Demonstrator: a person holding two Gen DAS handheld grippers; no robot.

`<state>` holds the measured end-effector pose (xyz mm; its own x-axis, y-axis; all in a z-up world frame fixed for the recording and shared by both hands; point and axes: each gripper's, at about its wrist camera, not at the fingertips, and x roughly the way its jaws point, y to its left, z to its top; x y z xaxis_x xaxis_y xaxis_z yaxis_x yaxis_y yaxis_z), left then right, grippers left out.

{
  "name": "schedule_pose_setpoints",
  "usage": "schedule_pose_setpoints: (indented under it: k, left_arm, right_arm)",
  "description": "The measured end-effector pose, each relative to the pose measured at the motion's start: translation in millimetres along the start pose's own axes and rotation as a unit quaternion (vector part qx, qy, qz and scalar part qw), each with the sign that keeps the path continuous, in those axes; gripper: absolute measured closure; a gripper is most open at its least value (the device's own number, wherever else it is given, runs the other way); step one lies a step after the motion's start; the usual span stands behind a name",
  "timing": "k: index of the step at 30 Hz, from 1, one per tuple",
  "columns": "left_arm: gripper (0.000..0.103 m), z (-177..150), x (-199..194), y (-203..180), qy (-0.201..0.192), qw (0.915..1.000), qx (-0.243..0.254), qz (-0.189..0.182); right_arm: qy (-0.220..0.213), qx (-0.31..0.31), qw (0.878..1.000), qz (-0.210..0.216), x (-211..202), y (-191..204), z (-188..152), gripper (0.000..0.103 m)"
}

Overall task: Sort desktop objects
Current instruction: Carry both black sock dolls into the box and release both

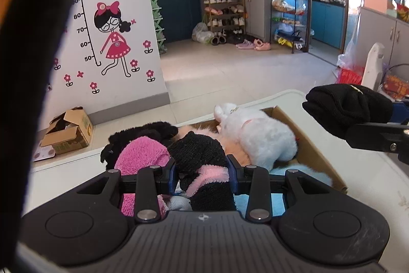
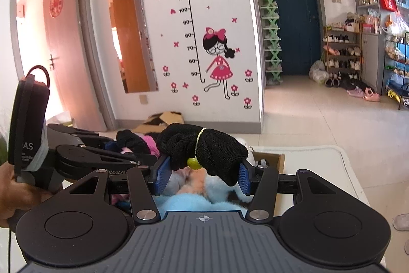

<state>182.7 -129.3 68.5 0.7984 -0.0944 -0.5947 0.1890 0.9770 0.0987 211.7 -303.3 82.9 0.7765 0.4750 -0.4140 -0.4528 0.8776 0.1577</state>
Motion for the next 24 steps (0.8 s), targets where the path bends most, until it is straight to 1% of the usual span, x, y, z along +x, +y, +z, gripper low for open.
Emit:
schedule_pose_setpoints:
  k: [9, 16, 20, 24]
  left_arm:
    - [0.069, -1, 10, 4, 0.013, 0.9999, 0.003, 0.001]
    - [0.069, -9, 28, 11, 0.037, 0.9993, -0.008, 0.003]
    - [0.068, -13, 25, 8, 0.032, 0.9995, -0.002, -0.002]
    - [0.068, -15, 21, 11, 0.029, 0.9996, -0.007, -0.004]
  right_arm:
    - [0.019, -0.003, 1.0, -0.002, 20, 0, -5, 0.044]
    - [0.047, -0.007, 0.999, -0.003, 49, 1, -13, 0.044]
    - [0.061, -0.024, 0.998, -0.004, 66, 7, -20, 0.044]
    - [0.065, -0.042, 0.997, 0.001, 77, 14, -22, 0.044]
